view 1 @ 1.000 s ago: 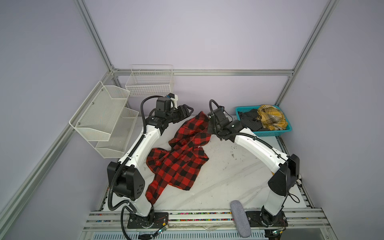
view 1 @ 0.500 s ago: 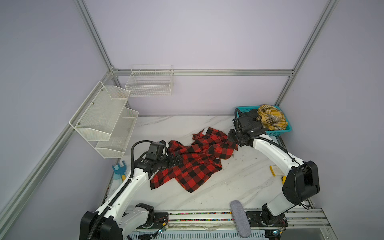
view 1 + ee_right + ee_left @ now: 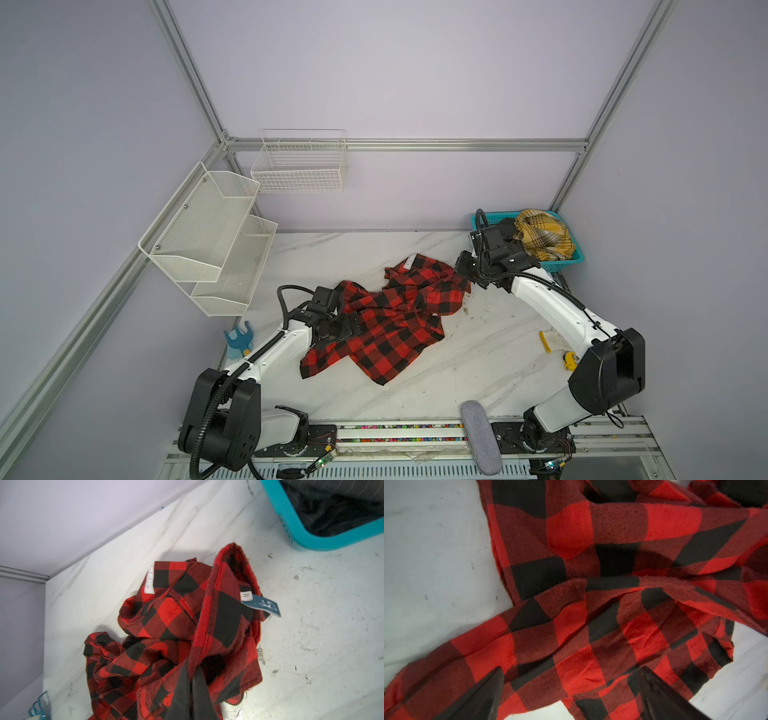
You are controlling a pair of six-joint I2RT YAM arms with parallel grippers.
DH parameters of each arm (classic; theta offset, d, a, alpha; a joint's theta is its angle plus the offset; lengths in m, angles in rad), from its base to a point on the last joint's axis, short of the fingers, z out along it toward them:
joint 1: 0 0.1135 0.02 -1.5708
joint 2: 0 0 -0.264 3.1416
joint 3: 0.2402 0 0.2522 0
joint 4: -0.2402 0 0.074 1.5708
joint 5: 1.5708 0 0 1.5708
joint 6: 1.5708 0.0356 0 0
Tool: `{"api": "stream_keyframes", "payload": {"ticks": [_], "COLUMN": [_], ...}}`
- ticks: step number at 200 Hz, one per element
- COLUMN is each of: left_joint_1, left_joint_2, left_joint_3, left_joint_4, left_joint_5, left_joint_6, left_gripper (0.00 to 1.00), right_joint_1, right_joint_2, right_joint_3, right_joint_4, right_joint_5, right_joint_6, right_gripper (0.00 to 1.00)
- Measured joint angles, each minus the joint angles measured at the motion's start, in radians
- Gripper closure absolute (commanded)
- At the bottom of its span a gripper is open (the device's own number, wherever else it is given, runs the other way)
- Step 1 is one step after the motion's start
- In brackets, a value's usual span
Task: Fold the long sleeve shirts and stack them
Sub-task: 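Grasp the shirt edges with both grippers and lift it up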
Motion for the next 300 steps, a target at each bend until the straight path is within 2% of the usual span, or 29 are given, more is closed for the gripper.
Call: {"api": "stream_keyframes", "payload": {"ticks": [55,67,85,111,123,140,153,165,219,246,275,300], "left_joint_1": [0.0,0.0,0.0,0.0,0.0,0.0,0.0,0.0,0.0,0.0,0.024,0.116], "left_joint_2": [0.02,0.05,0.098,0.163,0.175,0.176,0.176,0.175,0.137,0.095,0.082,0.117], "left_joint_3": [0.002,0.002,0.002,0.003,0.003,0.003,0.003,0.003,0.013,0.059,0.238,0.491], "left_joint_4": [0.133,0.145,0.151,0.156,0.157,0.153,0.15,0.142,0.109,0.049,-0.038,-0.118], "left_joint_5": [-0.025,-0.035,-0.04,-0.041,-0.042,-0.049,-0.055,-0.063,-0.094,-0.151,-0.239,-0.309], "left_joint_6": [-0.006,-0.006,-0.006,-0.009,-0.01,-0.007,-0.011,-0.014,-0.019,-0.01,0.019,0.051], "left_gripper": [0.01,0.06,0.2,0.29,0.4,0.7,0.89,1.0,1.0,1.0,1.0,1.0], "right_joint_1": [0.0,0.0,-0.001,-0.002,-0.002,-0.004,-0.004,-0.004,-0.006,-0.006,-0.006,-0.006], "right_joint_2": [-0.059,-0.059,-0.059,-0.06,-0.06,-0.06,-0.061,-0.063,-0.063,-0.057,0.013,0.148], "right_joint_3": [0.099,0.107,0.118,0.122,0.121,0.121,0.121,0.121,0.117,0.122,0.19,0.323], "right_joint_4": [0.006,0.007,0.006,0.006,0.006,0.006,0.006,0.006,0.006,0.006,0.042,0.153], "right_joint_5": [-0.054,-0.068,-0.081,-0.095,-0.096,-0.096,-0.095,-0.095,-0.095,-0.1,-0.147,-0.259], "right_joint_6": [-0.021,-0.022,-0.022,-0.022,-0.022,-0.022,-0.022,-0.022,-0.022,-0.022,-0.022,-0.012], "right_gripper": [1.0,1.0,1.0,1.0,1.0,1.0,1.0,1.0,1.0,1.0,1.0,1.0]}}
